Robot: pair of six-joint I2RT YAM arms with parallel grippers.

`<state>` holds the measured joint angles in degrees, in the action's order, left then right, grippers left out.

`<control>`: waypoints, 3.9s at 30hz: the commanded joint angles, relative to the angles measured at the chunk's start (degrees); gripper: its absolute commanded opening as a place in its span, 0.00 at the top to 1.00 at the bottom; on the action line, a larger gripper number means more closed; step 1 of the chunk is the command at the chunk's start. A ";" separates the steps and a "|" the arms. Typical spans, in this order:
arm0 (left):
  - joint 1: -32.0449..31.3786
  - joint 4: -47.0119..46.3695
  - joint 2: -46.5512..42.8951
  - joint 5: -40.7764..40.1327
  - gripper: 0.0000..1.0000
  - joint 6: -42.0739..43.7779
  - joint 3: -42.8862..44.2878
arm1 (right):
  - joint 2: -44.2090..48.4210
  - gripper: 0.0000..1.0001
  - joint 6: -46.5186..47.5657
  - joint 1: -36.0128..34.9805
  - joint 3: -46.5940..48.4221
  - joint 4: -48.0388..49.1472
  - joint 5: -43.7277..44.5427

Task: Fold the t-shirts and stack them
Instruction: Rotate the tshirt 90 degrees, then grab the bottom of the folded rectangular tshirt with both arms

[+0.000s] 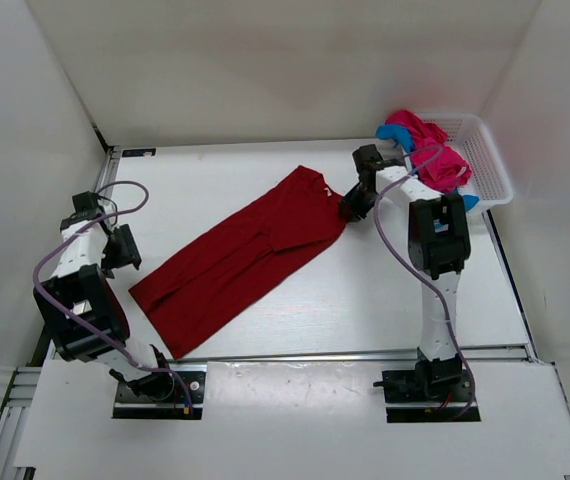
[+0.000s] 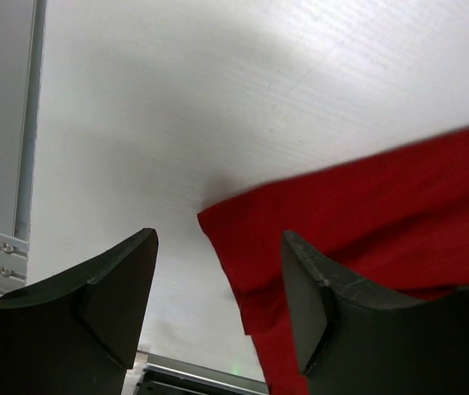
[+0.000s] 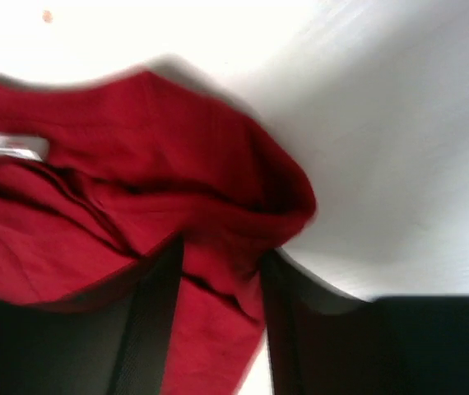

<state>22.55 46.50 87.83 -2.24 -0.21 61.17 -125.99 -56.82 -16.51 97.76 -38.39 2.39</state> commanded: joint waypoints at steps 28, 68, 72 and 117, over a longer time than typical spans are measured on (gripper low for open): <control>-4.79 0.17 -21.63 8.83 0.18 0.21 -11.59 | 23.84 0.15 6.11 -10.71 -24.06 12.03 1.21; -10.40 13.00 -36.95 4.19 0.20 0.21 -16.34 | 25.52 1.00 -15.12 -40.53 -51.95 23.38 -15.05; -22.60 13.00 -31.94 3.04 0.20 0.21 -13.45 | 34.82 1.00 -7.03 -36.85 -60.91 24.32 -16.89; -63.58 -5.54 -8.38 11.56 0.56 0.21 -24.43 | 46.90 0.42 3.91 -42.99 -60.67 18.17 -8.18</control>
<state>-39.07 42.96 77.19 6.50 -0.10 37.93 -79.37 -51.48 -59.46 38.13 -23.77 -4.89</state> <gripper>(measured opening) 0.487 0.572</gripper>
